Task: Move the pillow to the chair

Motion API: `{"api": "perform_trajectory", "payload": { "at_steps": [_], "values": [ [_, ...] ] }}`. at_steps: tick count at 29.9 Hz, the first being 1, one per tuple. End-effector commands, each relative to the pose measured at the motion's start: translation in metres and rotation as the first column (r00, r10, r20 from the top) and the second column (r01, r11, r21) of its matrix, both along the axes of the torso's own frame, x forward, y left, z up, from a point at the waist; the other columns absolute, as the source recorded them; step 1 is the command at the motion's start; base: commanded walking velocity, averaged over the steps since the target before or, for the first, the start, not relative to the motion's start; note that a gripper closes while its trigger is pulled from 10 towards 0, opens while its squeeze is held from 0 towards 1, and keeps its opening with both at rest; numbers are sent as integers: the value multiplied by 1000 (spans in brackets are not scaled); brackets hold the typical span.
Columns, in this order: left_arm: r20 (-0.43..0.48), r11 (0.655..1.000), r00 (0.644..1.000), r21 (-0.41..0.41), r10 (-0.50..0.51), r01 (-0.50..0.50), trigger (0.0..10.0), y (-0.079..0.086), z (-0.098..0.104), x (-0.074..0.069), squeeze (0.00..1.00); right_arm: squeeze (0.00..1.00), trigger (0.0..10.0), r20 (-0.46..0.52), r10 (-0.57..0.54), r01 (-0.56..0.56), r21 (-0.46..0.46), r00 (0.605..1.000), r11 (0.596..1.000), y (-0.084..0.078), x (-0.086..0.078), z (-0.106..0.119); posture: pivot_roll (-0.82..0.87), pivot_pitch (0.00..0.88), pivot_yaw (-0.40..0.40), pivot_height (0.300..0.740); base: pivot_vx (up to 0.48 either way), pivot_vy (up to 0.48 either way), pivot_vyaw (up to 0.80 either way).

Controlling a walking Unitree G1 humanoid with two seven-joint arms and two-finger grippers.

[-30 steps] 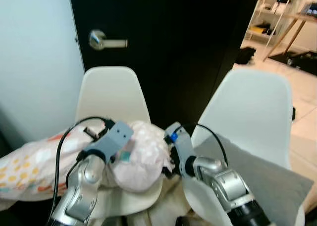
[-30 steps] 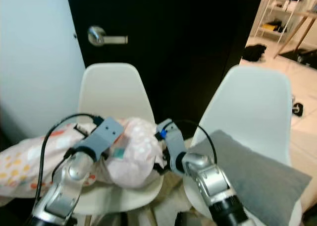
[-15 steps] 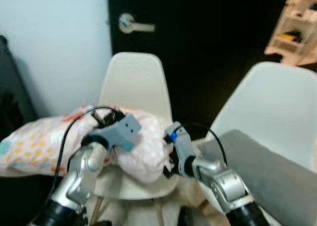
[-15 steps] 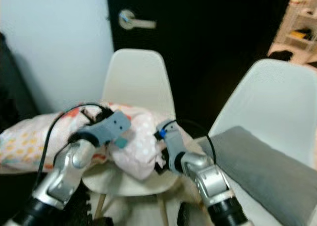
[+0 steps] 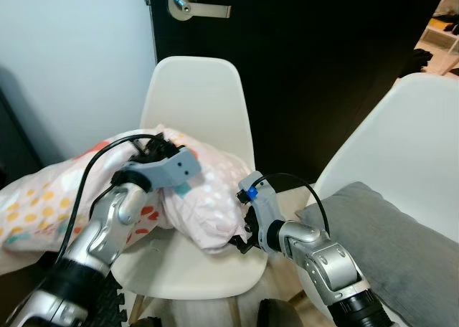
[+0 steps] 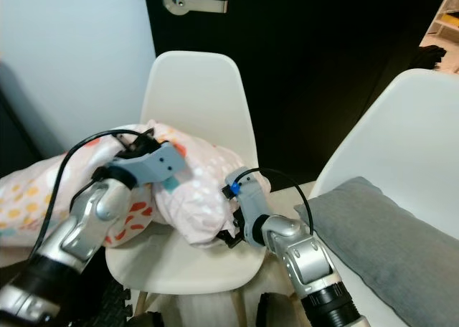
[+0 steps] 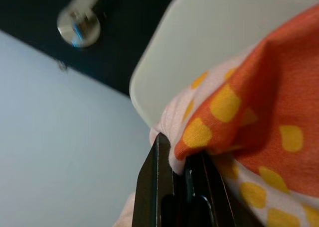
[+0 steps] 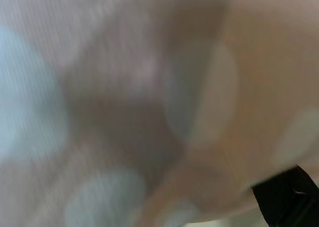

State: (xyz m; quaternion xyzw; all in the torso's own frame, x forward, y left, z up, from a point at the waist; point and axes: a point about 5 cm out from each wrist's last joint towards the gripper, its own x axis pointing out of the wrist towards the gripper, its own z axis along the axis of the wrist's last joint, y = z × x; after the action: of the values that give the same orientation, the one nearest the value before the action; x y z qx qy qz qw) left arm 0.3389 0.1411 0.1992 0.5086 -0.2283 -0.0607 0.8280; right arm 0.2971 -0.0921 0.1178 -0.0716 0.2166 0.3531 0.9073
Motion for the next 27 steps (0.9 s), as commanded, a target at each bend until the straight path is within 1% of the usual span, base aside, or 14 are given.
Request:
{"api": "perform_trajectory", "payload": {
  "at_steps": [1,3,6,7,9,11,12,13,14,16,17,22,23,27],
  "values": [
    [94,994,990,33,-104,102,10000,-22,16,0,0,0,10000,27,-20,20,-15,999,1000,-1,4,5,66,0,-45,542,0,0,0],
    [58,985,985,63,-161,158,10000,-40,7,0,0,0,10000,93,-49,51,-25,994,998,-3,14,15,56,0,-36,542,0,0,0],
    [44,983,984,75,-173,170,10000,-42,1,0,0,0,10000,114,-60,63,-23,992,998,-4,18,18,56,0,-36,542,0,0,0],
    [-41,984,986,56,-165,167,10000,-42,-13,-1,0,0,10000,153,-75,79,-22,985,997,-7,24,23,60,0,-35,542,0,0,0],
    [-103,986,982,39,-159,164,10000,-41,-23,-2,0,0,10000,178,-84,89,-21,980,996,-8,28,26,60,0,-35,542,0,0,0],
    [-304,994,947,-17,-106,105,10000,-35,-49,-3,0,0,10000,228,-115,123,-18,967,992,-13,37,33,74,0,-42,542,0,0,0],
    [-304,994,947,-17,-106,105,10000,-35,-49,-3,0,0,10000,228,-115,123,-18,967,992,-13,37,33,74,0,-42,542,0,0,0],
    [-396,997,915,-30,-76,70,10000,-30,-61,-4,31,0,10000,237,-121,130,-23,964,991,-15,39,33,75,0,-41,542,0,0,0],
    [-469,999,882,-34,-53,42,10000,-26,-70,-6,741,0,10000,246,-128,139,-28,961,990,-16,42,34,76,0,-40,542,0,0,0],
    [-505,999,862,-33,-41,28,10000,-23,-75,-7,741,0,10000,249,-130,143,-32,960,989,-16,43,35,76,0,-41,542,0,0,0],
    [-631,997,775,-39,23,-61,10000,-7,-85,-14,1000,0,10000,290,-132,166,-96,948,981,-22,46,35,78,0,-41,542,0,0,0],
    [-707,996,707,-46,22,-77,10000,1,-85,-23,1000,0,10000,298,-138,193,-166,944,967,-31,48,29,79,0,-40,542,0,0,0],
    [-745,995,667,-78,-19,-59,10000,5,-77,-30,1000,0,10000,294,-139,207,-215,946,954,-38,50,24,80,0,-39,542,0,0,0],
    [-774,991,625,-131,-98,-8,10000,7,-62,-40,1000,0,10000,250,-117,186,-272,961,944,-46,49,16,81,0,-37,542,0,0,0]
  ]
}}
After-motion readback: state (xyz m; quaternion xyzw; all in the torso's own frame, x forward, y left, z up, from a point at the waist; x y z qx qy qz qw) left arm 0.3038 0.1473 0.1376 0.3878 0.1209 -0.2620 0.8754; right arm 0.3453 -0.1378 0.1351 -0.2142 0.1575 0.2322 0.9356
